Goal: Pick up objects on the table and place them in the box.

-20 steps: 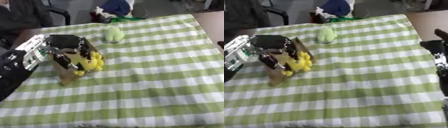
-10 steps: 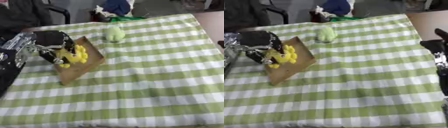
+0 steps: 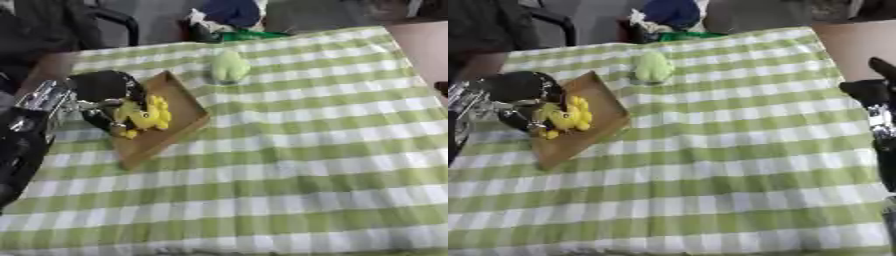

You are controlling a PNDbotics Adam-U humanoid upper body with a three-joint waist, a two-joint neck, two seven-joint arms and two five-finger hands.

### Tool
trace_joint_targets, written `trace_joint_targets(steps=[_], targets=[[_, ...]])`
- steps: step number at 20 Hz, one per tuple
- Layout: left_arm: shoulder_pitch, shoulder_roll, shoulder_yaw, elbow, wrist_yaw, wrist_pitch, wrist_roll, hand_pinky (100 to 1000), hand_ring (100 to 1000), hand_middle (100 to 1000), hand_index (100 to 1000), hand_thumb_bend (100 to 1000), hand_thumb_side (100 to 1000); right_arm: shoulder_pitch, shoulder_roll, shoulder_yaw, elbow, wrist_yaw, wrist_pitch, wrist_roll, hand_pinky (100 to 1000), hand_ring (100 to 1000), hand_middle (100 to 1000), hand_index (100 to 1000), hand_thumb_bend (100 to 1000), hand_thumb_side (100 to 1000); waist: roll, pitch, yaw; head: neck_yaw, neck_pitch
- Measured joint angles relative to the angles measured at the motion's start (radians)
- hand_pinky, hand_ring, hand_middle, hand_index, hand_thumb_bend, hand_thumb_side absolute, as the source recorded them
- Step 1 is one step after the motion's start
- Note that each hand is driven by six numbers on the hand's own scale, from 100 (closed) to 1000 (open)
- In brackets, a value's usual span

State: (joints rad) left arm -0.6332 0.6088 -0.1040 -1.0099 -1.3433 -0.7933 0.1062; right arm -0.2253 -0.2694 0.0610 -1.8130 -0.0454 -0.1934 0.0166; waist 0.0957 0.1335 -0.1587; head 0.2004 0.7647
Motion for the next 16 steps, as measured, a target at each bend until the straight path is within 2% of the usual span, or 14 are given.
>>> trace_joint_targets(steps=[1, 3, 5, 6, 7, 8, 11, 12, 13, 16], targets=[[0.0, -0.002, 0.005, -0.001, -0.017, 0.015, 0.024, 775, 671, 661, 741, 409, 102, 0.0, 0.0, 0.0, 0.0, 0.0, 0.0, 0.0, 890, 780, 621, 926, 100, 661, 0.0, 0.0, 0.0, 0.0, 0.0], [-0.001, -0.003, 0.014, -0.008, -0.048, 0.041, 0.066, 787, 693, 684, 760, 499, 172, 0.0, 0.0, 0.0, 0.0, 0.0, 0.0, 0.0, 890, 780, 621, 926, 100, 662, -0.001, 0.001, 0.0, 0.0, 0.0], [-0.002, -0.005, 0.021, -0.016, -0.069, 0.058, 0.096, 798, 709, 696, 773, 549, 216, 0.0, 0.0, 0.0, 0.0, 0.0, 0.0, 0.0, 890, 780, 621, 926, 100, 662, -0.001, 0.001, 0.001, 0.0, 0.0], [-0.002, -0.005, 0.024, -0.02, -0.075, 0.065, 0.107, 803, 718, 701, 779, 435, 306, 0.0, 0.0, 0.0, 0.0, 0.0, 0.0, 0.0, 890, 780, 621, 926, 100, 663, -0.001, 0.001, 0.001, 0.0, 0.0], [-0.002, -0.005, 0.027, -0.024, -0.079, 0.069, 0.114, 804, 720, 703, 781, 600, 271, 0.0, 0.0, 0.0, 0.0, 0.0, 0.0, 0.0, 890, 780, 621, 926, 100, 663, -0.001, 0.001, 0.002, 0.0, 0.0], [-0.003, -0.005, 0.029, -0.028, -0.081, 0.073, 0.118, 804, 722, 705, 785, 615, 304, 0.0, 0.0, 0.0, 0.0, 0.0, 0.0, 0.0, 891, 780, 621, 926, 100, 663, 0.0, 0.001, 0.002, 0.0, 0.0], [-0.005, -0.005, 0.04, -0.039, -0.066, 0.079, 0.121, 799, 720, 703, 787, 610, 368, 0.001, 0.0, 0.0, 0.0, 0.001, 0.0, 0.0, 891, 780, 621, 926, 100, 663, 0.001, 0.001, 0.003, 0.001, 0.0], [-0.005, -0.005, 0.045, -0.044, -0.052, 0.084, 0.119, 798, 719, 702, 790, 544, 410, 0.001, 0.0, 0.0, 0.0, 0.001, 0.0, 0.0, 891, 780, 622, 926, 100, 667, 0.001, 0.001, 0.003, 0.001, 0.0], [-0.005, -0.005, 0.049, -0.048, -0.035, 0.09, 0.116, 795, 717, 703, 792, 601, 397, 0.001, 0.0, -0.001, 0.0, 0.001, 0.0, 0.0, 890, 780, 621, 926, 100, 663, 0.001, 0.001, 0.003, 0.001, 0.0], [-0.013, -0.007, 0.06, -0.058, 0.024, 0.123, 0.091, 780, 694, 690, 788, 565, 424, 0.001, 0.0, -0.001, 0.0, 0.001, 0.0, 0.0, 891, 780, 621, 926, 100, 664, 0.001, 0.001, 0.004, 0.001, 0.0]])
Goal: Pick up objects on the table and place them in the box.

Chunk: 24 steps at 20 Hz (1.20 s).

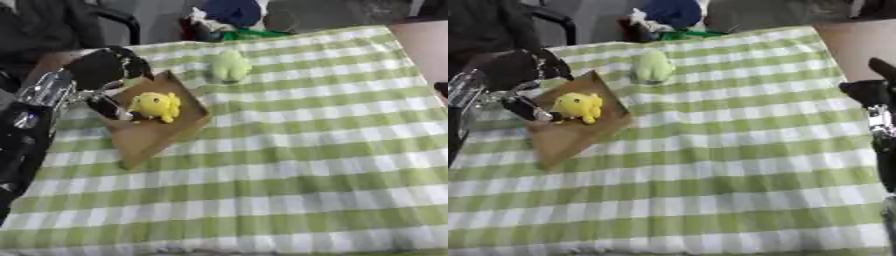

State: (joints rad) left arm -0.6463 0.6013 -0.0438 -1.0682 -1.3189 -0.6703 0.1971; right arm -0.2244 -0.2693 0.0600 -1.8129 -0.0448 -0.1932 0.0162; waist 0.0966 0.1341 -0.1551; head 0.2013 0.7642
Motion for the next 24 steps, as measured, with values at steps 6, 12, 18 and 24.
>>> trace_joint_targets(steps=[6, 12, 18, 24], targets=[[-0.067, -0.074, 0.024, 0.045, 0.186, 0.106, -0.108, 737, 667, 677, 804, 529, 497, 0.001, 0.001, 0.0, 0.0, 0.0, 0.0, 0.0, 891, 780, 621, 926, 100, 663, -0.001, 0.0, 0.0, 0.003, -0.001], [-0.197, -0.187, 0.058, 0.131, 0.299, 0.213, -0.23, 720, 650, 671, 804, 516, 497, 0.0, 0.006, 0.002, 0.0, -0.001, 0.001, 0.002, 891, 780, 621, 926, 100, 662, -0.01, 0.0, -0.005, 0.012, -0.002], [-0.304, -0.283, 0.098, 0.238, 0.283, 0.279, -0.275, 713, 649, 674, 808, 516, 489, -0.005, 0.01, 0.008, 0.0, -0.002, 0.001, 0.01, 891, 780, 621, 926, 100, 661, -0.012, 0.001, -0.016, 0.024, -0.01], [-0.385, -0.341, 0.145, 0.344, 0.26, 0.341, -0.281, 710, 654, 686, 820, 561, 486, -0.006, 0.012, 0.014, 0.0, -0.006, 0.002, 0.016, 892, 780, 621, 927, 100, 662, -0.013, 0.002, -0.031, 0.035, -0.018]])
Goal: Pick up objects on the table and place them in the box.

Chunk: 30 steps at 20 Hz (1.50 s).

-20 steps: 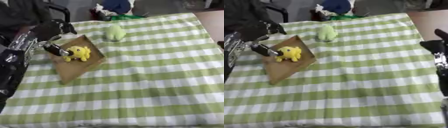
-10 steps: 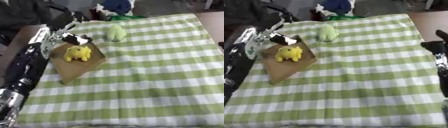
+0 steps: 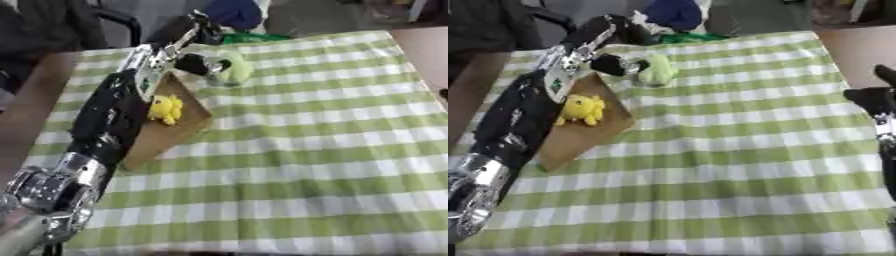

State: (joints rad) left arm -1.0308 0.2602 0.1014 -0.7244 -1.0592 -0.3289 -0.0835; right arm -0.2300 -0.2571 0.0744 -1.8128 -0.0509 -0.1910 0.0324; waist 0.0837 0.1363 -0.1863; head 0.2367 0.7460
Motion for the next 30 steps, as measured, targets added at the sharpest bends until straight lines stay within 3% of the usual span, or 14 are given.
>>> trace_joint_targets(steps=[9, 12, 21, 30], targets=[[-0.067, -0.048, 0.04, 0.12, -0.033, 0.117, -0.06, 726, 686, 743, 863, 696, 439, -0.007, 0.006, 0.007, 0.0, -0.005, 0.001, 0.009, 892, 781, 621, 927, 100, 663, -0.005, 0.007, -0.025, 0.019, -0.004], [-0.077, -0.053, 0.049, 0.137, -0.051, 0.167, -0.084, 706, 678, 749, 869, 704, 412, -0.008, 0.006, 0.011, 0.0, -0.005, 0.001, 0.01, 892, 781, 621, 927, 100, 664, -0.005, 0.012, -0.029, 0.023, -0.008], [-0.078, -0.083, 0.069, 0.137, -0.104, 0.33, 0.02, 692, 682, 760, 867, 630, 394, -0.008, 0.014, 0.015, 0.0, -0.005, 0.002, 0.016, 893, 781, 620, 928, 100, 666, -0.006, 0.018, -0.038, 0.032, -0.008], [-0.062, -0.095, 0.07, 0.186, -0.146, 0.384, 0.094, 659, 638, 739, 851, 525, 333, -0.008, 0.015, 0.018, 0.0, -0.005, 0.003, 0.018, 894, 781, 620, 928, 100, 670, -0.006, 0.023, -0.041, 0.04, -0.008]])
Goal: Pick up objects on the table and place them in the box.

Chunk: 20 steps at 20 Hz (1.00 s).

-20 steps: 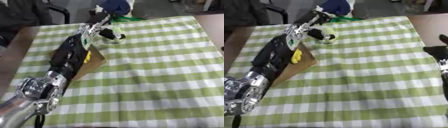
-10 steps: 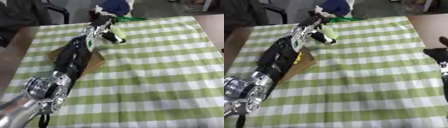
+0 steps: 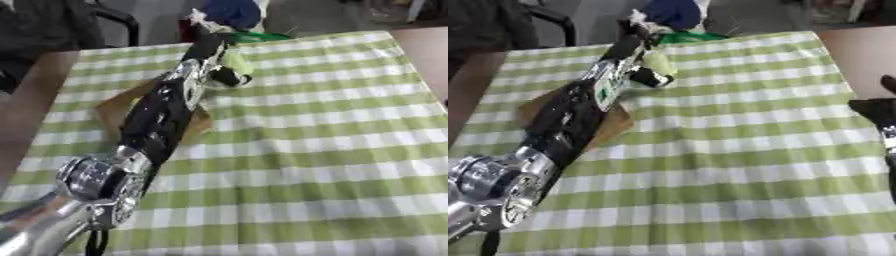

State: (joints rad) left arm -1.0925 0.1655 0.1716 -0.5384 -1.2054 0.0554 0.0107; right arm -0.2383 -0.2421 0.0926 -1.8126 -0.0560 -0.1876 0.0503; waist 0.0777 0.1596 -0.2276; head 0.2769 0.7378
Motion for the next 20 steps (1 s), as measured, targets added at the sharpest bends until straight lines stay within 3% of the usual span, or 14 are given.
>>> trace_joint_targets(steps=[5, 6, 7, 8, 10, 15, 20], targets=[[0.013, -0.006, 0.007, 0.031, -0.005, 0.044, 0.067, 639, 599, 708, 824, 389, 221, 0.0, 0.0, 0.0, 0.0, 0.0, 0.0, 0.001, 894, 781, 620, 929, 100, 672, 0.0, 0.001, -0.001, 0.003, 0.0], [0.015, -0.006, 0.007, 0.036, -0.005, 0.048, 0.08, 624, 570, 674, 800, 303, 133, 0.0, 0.0, 0.0, 0.0, 0.0, 0.0, 0.001, 894, 781, 620, 929, 100, 672, 0.0, 0.001, -0.001, 0.003, 0.0], [0.016, -0.006, 0.007, 0.04, -0.005, 0.051, 0.094, 616, 557, 660, 788, 261, 100, 0.0, 0.0, 0.0, 0.0, 0.0, 0.0, 0.001, 894, 781, 620, 929, 100, 672, 0.0, 0.002, -0.001, 0.003, 0.0], [0.017, -0.007, 0.007, 0.043, -0.005, 0.053, 0.107, 592, 518, 611, 748, 144, 100, 0.0, 0.0, 0.0, 0.0, 0.0, 0.0, 0.001, 894, 781, 620, 929, 100, 672, 0.0, 0.002, -0.001, 0.004, 0.0], [0.019, -0.007, 0.007, 0.044, -0.004, 0.056, 0.135, 572, 484, 561, 707, 100, 100, 0.0, 0.0, 0.0, 0.0, 0.0, 0.0, 0.001, 894, 781, 620, 929, 100, 671, 0.0, 0.003, -0.001, 0.006, 0.0], [0.029, -0.007, 0.007, 0.036, 0.002, 0.048, 0.226, 527, 407, 434, 590, 100, 141, 0.0, 0.001, 0.0, 0.0, 0.0, 0.0, 0.002, 894, 781, 620, 929, 100, 670, 0.0, 0.006, 0.001, 0.011, -0.001], [0.03, 0.016, 0.004, -0.049, 0.062, -0.012, 0.271, 529, 404, 419, 579, 100, 137, 0.0, 0.001, -0.001, 0.0, 0.0, -0.002, 0.0, 894, 781, 620, 929, 100, 670, -0.002, 0.006, 0.013, 0.009, -0.004]])
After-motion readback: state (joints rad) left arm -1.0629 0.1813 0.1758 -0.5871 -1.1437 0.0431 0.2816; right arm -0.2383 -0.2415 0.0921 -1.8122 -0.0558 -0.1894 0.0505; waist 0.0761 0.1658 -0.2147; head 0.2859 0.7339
